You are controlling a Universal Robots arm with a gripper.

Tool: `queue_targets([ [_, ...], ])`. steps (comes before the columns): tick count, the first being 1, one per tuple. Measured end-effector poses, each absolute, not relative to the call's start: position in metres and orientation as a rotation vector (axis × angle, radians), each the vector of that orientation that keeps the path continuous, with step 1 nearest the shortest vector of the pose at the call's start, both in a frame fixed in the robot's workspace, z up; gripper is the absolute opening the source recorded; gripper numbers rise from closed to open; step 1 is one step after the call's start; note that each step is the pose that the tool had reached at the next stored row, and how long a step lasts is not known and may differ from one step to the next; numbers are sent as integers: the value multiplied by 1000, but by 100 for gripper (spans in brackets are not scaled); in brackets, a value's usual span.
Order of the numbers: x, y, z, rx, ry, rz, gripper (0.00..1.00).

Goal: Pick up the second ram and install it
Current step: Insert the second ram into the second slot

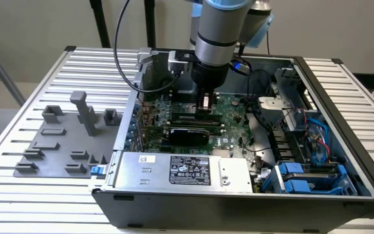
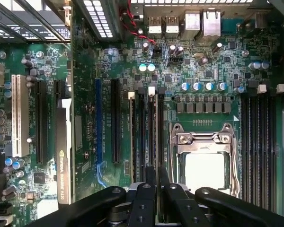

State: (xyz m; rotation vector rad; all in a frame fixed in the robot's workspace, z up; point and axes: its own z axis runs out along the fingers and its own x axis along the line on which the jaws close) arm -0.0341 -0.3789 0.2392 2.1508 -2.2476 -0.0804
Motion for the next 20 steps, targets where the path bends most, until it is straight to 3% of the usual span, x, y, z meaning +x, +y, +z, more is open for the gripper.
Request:
queue_targets([
  [20, -34, -382, 230, 2150, -2247, -80, 0],
])
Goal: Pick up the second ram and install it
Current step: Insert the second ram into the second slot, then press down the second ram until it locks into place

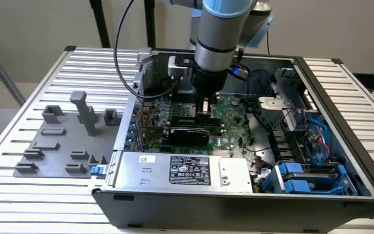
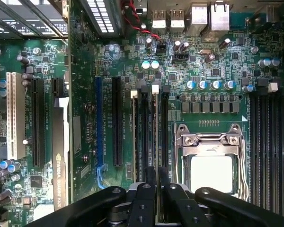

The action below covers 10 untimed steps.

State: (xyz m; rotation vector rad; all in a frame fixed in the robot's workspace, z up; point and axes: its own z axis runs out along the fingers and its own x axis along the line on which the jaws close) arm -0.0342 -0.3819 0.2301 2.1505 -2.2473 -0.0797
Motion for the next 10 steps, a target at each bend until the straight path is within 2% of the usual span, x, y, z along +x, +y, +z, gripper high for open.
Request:
queue_targets([
  [10, -34, -383, 229, 2155, -2252, -91, 0],
])
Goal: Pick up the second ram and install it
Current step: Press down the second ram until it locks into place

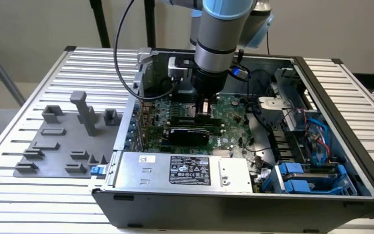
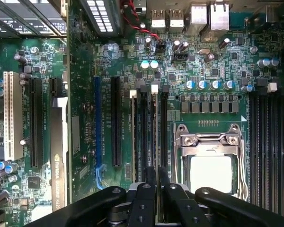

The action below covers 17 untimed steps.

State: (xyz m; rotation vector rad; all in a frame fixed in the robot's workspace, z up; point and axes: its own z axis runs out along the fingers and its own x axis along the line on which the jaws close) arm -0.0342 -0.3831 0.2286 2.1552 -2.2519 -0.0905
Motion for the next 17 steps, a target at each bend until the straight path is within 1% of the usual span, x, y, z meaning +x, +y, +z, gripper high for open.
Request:
queue_targets([
  [17, -35, -382, 227, 2157, -2253, -91, 0],
])
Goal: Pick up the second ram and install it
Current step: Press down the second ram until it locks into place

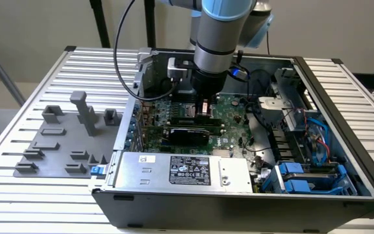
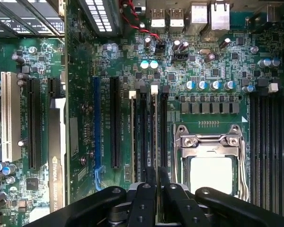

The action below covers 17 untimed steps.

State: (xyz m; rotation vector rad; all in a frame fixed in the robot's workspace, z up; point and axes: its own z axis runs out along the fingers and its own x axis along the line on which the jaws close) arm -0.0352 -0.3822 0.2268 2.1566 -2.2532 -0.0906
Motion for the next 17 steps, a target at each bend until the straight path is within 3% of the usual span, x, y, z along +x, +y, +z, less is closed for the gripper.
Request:
queue_targets([
  [15, -35, -382, 225, 2156, -2253, -90, 0],
  [16, -35, -382, 225, 2156, -2253, -90, 100],
  [17, -35, -382, 225, 2156, -2253, -90, 100],
])
